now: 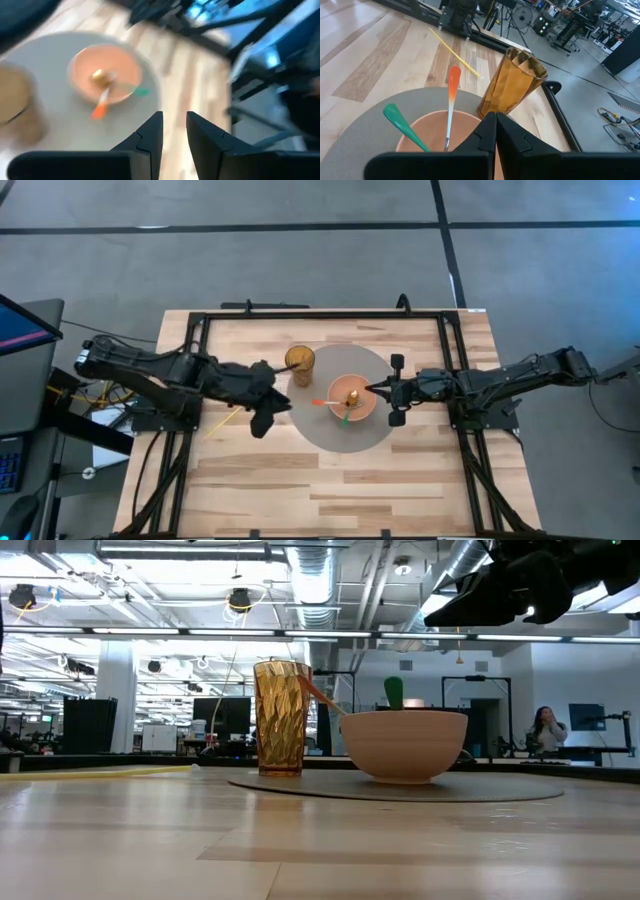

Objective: Pick & Place Utensil
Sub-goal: Put the yellow sipping straw into the brown cup

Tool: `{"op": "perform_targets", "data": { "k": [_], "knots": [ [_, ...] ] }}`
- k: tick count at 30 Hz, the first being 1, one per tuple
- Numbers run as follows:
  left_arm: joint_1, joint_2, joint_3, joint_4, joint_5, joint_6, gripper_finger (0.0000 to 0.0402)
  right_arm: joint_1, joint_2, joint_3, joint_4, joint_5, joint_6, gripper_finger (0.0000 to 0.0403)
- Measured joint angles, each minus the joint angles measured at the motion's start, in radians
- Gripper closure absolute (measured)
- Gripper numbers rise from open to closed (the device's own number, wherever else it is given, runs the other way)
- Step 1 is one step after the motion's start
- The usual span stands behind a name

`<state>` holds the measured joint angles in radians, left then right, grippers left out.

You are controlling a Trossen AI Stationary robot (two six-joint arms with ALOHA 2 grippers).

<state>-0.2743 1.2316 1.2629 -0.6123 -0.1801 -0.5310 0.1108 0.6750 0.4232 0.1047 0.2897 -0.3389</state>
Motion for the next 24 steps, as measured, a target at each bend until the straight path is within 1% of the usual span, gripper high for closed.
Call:
{"op": "perform_targets", "data": {
  "k": [3,6,11,15,17,20,24],
  "knots": [
    [-0.014,-0.002,0.0,-0.09,-0.054,-0.006,0.0315,0.0,0.0,0.0,0.0,0.0,0.0,0.0401],
    [-0.014,0.0,-0.018,-0.14,-0.067,-0.007,0.0315,0.0,0.0,0.0,0.001,0.005,0.009,0.0401],
    [0.004,-0.001,-0.123,-0.158,-0.082,-0.009,0.0315,-0.003,0.0,0.0,0.005,0.057,0.052,0.0401],
    [0.036,-0.001,-0.229,-0.173,-0.082,-0.054,0.0308,-0.002,0.0,0.0,0.004,0.06,0.052,0.0401],
    [0.056,-0.001,-0.285,-0.174,-0.082,-0.057,0.0294,-0.002,0.0,0.0,0.004,0.06,0.052,0.0401],
    [0.099,-0.001,-0.369,-0.177,-0.082,-0.045,0.0261,-0.002,0.0,0.0,0.003,0.06,0.052,0.0401],
    [0.178,-0.001,-0.477,-0.176,-0.082,0.03,0.0213,-0.002,0.0,0.0,0.004,0.06,0.052,0.0401]
  ]
}}
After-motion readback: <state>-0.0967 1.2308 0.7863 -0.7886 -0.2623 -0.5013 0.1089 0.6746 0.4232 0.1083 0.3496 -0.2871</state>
